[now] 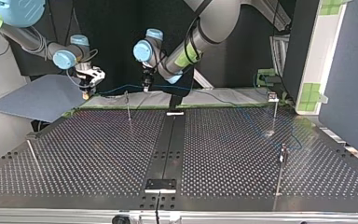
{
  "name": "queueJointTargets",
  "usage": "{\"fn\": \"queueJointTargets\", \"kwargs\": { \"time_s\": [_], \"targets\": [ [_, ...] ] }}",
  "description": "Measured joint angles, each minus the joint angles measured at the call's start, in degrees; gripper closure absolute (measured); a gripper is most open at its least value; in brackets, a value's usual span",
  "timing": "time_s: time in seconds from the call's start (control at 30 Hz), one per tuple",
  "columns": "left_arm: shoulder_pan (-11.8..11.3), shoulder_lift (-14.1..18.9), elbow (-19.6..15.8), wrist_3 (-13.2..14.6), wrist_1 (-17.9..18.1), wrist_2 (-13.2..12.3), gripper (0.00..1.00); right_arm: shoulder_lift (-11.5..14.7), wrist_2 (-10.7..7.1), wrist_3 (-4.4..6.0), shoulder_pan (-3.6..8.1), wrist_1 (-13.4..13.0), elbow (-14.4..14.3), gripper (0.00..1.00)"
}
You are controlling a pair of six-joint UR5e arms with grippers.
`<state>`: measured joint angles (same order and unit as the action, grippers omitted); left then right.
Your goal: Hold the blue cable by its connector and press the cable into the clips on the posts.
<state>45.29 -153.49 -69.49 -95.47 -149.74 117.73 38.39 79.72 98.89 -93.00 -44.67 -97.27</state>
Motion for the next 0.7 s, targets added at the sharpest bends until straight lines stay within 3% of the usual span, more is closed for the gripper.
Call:
{"fn": "queueJointTargets", "kwargs": {
  "time_s": [0.23, 0.7],
  "targets": [
    [-0.6, 0.0, 0.4, 0.0, -0.1, -0.8, 1.00, 0.0, 0.00, -0.94, 1.44, 2.8, 1.6, 1.00],
    [-1.8, -0.2, 0.9, 0.0, 0.1, -2.6, 1.00, 0.0, -0.34, -1.30, 2.06, 2.8, 2.7, 1.00]
  ]
}}
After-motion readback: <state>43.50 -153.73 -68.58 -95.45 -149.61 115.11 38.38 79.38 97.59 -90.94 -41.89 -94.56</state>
